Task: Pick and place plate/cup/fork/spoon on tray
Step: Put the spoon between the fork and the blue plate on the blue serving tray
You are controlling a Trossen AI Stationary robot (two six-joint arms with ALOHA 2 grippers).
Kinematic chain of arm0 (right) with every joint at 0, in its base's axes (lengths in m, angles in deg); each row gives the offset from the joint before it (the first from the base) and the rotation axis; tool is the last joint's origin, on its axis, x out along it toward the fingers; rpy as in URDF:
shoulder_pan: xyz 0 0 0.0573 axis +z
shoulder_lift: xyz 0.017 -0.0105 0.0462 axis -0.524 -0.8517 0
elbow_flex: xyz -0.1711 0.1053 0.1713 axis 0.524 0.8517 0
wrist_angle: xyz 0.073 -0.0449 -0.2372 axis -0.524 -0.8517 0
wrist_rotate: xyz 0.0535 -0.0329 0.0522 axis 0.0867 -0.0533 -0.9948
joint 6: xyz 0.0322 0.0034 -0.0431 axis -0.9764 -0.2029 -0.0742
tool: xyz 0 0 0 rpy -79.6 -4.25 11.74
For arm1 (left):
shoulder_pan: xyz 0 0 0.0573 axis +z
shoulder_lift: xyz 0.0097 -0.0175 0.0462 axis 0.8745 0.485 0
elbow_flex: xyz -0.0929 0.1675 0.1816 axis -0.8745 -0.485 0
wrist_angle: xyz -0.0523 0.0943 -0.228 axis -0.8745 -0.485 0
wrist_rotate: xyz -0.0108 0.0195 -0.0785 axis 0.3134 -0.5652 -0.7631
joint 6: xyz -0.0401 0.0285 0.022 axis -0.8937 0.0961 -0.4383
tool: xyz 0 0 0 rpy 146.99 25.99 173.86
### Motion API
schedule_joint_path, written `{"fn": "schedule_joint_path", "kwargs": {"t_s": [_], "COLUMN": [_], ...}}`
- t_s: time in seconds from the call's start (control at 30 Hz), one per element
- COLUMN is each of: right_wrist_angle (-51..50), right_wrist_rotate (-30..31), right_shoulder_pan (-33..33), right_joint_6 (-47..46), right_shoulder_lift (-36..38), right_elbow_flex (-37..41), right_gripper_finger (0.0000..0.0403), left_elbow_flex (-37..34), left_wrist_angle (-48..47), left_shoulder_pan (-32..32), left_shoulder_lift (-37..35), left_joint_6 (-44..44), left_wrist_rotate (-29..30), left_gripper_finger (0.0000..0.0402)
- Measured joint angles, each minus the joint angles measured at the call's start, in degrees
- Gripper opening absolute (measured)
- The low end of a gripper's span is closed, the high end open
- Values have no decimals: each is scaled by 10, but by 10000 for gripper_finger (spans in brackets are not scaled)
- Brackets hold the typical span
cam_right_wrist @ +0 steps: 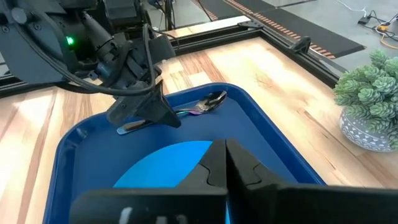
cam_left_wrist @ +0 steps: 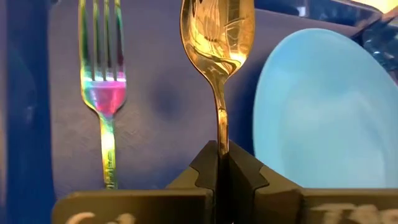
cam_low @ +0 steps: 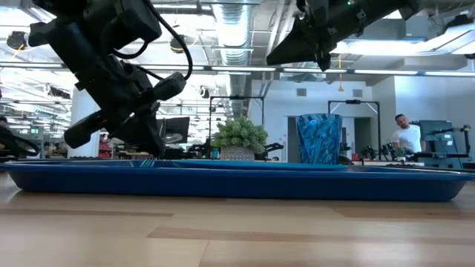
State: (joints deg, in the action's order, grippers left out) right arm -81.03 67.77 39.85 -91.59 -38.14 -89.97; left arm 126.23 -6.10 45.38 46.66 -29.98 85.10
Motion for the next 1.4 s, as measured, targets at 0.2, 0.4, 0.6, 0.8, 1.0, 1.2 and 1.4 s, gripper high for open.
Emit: {"fn": "schedule_joint_path", "kwargs": {"t_s": [0.2,0.4,0.6,0.8,1.0,1.2,1.4], "right_wrist_angle": [1,5,7,9,10,9,9], "right_wrist_rotate": [0,0,0,0,0,0,0], "right_shoulder_pan": [0,5,4,4,4,4,4], "right_joint_6": [5,12,12,13,14,15,15], "right_shoulder_lift": [0,0,0,0,0,0,0], "right_elbow_flex": [0,0,0,0,0,0,0], "right_gripper_finger": [5,6,5,6,6,6,6], "left_elbow_flex": [13,65,62,62,62,62,67], "left_wrist_angle": [-4,-61,-90,-80,-77,-77,-80], "left_shoulder_pan": [-5,-4,-6,-8,-12,-25,-30], "left_shoulder_lift": [49,86,93,104,104,104,103], "left_joint_6": [-7,19,-28,-31,-47,-65,-67], "left_wrist_rotate": [14,34,29,18,16,12,1], "left_gripper_finger": [5,6,6,7,10,33,64]}}
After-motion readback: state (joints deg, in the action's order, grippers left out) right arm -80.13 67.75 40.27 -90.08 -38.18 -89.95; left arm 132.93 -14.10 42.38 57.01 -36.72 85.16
